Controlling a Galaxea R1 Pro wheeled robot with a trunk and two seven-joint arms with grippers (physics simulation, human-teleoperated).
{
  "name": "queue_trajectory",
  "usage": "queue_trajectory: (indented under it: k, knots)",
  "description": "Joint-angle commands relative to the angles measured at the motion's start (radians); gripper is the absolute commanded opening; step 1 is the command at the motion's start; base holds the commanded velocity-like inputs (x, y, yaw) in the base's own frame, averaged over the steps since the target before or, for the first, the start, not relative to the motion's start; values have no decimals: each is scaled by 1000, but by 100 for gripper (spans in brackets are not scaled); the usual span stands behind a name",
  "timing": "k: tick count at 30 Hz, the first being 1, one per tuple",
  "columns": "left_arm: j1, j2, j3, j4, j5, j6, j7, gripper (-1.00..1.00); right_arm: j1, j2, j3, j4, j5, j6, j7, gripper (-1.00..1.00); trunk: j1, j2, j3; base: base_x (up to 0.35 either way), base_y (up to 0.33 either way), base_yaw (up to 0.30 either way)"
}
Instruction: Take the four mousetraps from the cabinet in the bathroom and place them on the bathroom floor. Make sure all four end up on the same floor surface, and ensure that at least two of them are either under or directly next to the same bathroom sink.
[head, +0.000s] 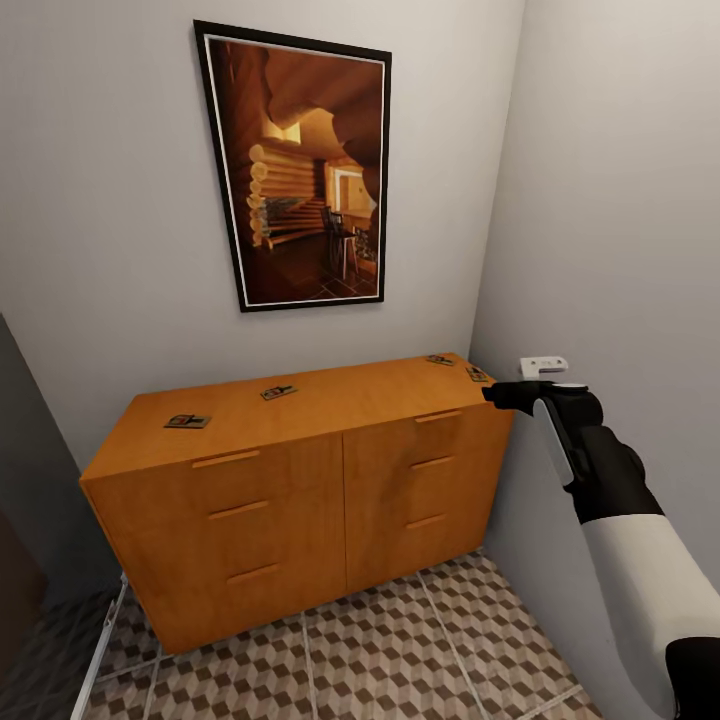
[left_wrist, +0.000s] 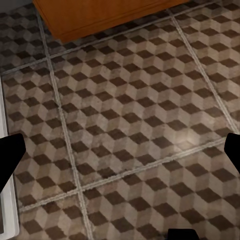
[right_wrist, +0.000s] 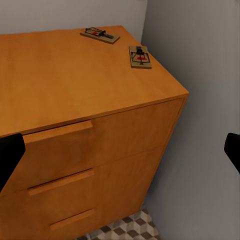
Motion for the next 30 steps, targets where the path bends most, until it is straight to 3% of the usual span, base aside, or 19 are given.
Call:
queue_trajectory:
  k: [1,16,30]
  knots:
    - [-2,0,5,4,1,-5,-7,100,-1,-1,2,-1,-9,4,-5,100,0,-1,-1,0,0,0]
    - [-2,0,6,4,2,-5,-7,100,-1,-1,2,-1,-8,4,-7,100,0,-1,-1,28,0,0]
    - [-2,-1,7,4,2,-4,-7,100,-1,-1,2,0,-7,5,-8,100,0,-1,-1,272,-64,0]
